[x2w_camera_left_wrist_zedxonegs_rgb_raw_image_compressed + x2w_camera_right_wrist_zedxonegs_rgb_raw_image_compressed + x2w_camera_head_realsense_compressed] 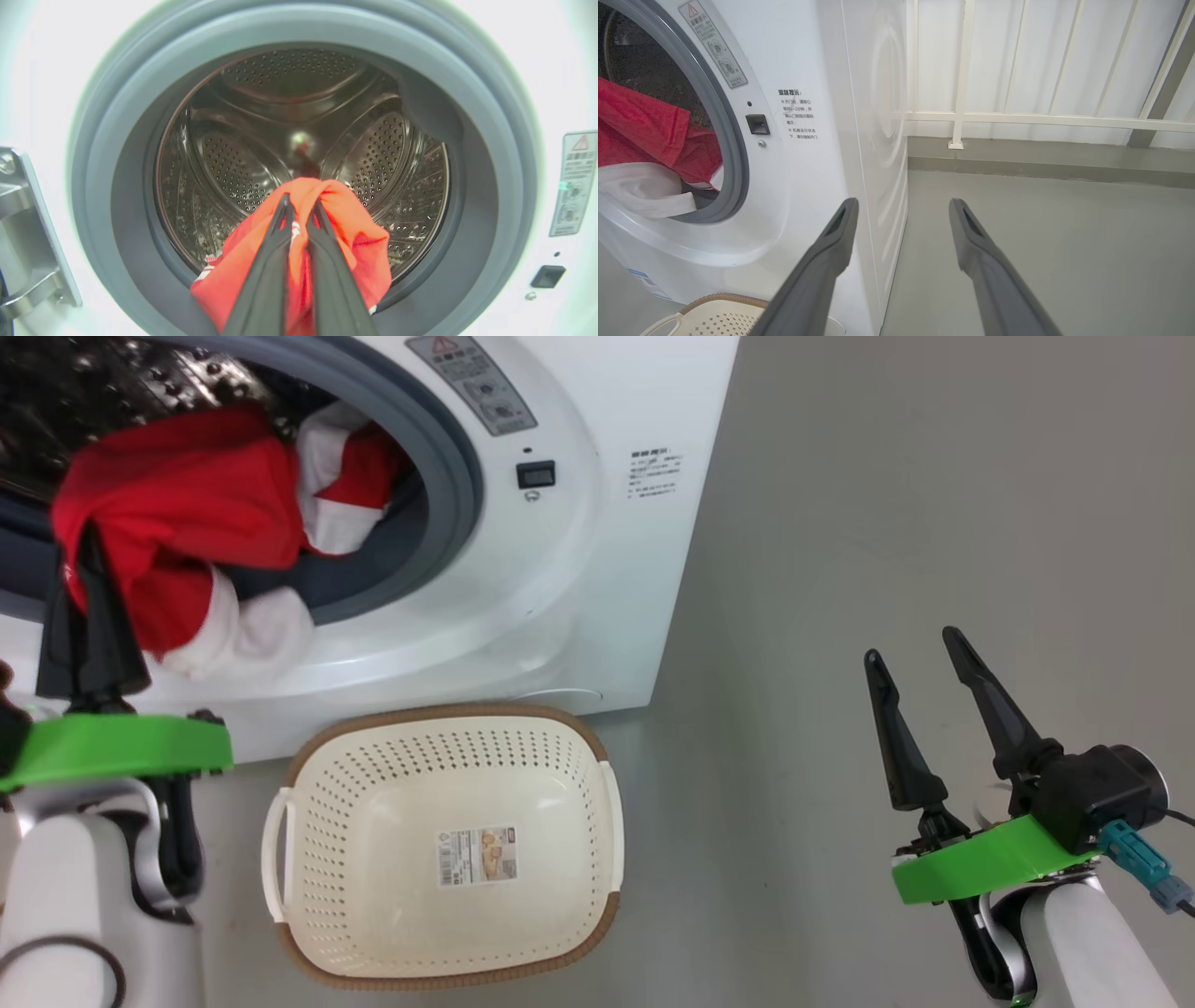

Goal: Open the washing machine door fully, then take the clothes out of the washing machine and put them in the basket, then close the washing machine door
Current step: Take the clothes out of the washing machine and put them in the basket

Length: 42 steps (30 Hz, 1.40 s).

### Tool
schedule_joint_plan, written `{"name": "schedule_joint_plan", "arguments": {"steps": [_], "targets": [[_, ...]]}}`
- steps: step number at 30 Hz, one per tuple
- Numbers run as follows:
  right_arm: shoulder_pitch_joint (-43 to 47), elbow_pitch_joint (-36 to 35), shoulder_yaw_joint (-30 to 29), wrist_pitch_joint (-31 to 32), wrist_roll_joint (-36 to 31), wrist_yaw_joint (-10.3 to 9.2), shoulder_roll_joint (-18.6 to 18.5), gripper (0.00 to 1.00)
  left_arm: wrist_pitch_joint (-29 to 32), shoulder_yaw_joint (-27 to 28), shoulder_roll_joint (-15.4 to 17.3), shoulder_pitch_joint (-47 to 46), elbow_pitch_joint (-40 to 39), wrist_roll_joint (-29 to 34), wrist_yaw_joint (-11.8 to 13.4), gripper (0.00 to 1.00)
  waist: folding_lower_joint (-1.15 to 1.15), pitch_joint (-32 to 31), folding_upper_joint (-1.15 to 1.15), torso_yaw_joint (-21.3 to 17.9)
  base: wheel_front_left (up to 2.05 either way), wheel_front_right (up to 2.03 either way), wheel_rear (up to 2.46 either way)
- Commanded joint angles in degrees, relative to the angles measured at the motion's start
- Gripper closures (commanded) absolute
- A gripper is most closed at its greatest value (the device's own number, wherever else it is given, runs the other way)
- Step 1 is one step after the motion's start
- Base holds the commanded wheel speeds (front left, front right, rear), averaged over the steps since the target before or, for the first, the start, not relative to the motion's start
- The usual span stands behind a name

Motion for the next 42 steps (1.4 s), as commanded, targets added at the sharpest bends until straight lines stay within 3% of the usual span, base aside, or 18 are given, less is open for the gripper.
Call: {"name": "schedule_joint_plan", "arguments": {"steps": [1, 11, 17, 21, 30, 42], "targets": [[0.56, -1.18, 1.01, -0.36, 0.19, 0.28, -0.14, 0.00, -0.51, 1.00, 1.35, 2.04, -3.79, 0.73, -0.48, 1.00, 0.00, -1.53, 0.00, 1.26, 0.00, 0.00, 0.00], [1.66, -0.60, 1.13, -0.36, 0.75, 0.28, -0.03, 0.00, 0.17, -1.07, -0.16, 9.25, -16.22, -0.13, -0.88, 1.00, 0.00, -4.78, 0.00, 1.39, 0.00, 0.00, 0.00], [2.44, -0.70, 0.84, -0.36, 0.86, 0.28, -0.06, 0.00, 3.72, -3.67, -0.92, 15.38, -27.48, -1.79, 0.23, 1.00, 0.00, -5.90, 0.00, 0.79, 0.00, 0.00, 0.00], [3.25, -0.84, 0.36, -0.36, 1.12, 0.28, -0.02, 0.00, 5.84, -6.21, -1.22, 19.49, -29.48, -3.55, 0.73, 1.00, 0.00, -6.23, 0.00, 0.62, 0.00, 0.00, 0.00], [3.32, -0.82, 0.95, -0.36, 1.34, 0.28, 0.06, 0.00, 8.60, -10.24, -1.39, 21.88, -18.38, -6.25, 0.50, 1.00, 0.00, -5.02, 0.00, -0.36, 0.00, 0.00, 0.00], [0.81, -1.19, 1.57, -0.36, 1.17, 0.28, 0.16, 0.00, 8.69, -11.73, -1.42, 11.20, 11.35, -12.38, -2.51, 1.00, 0.00, 1.32, 0.00, -1.32, 0.00, 0.00, 0.00]]}}
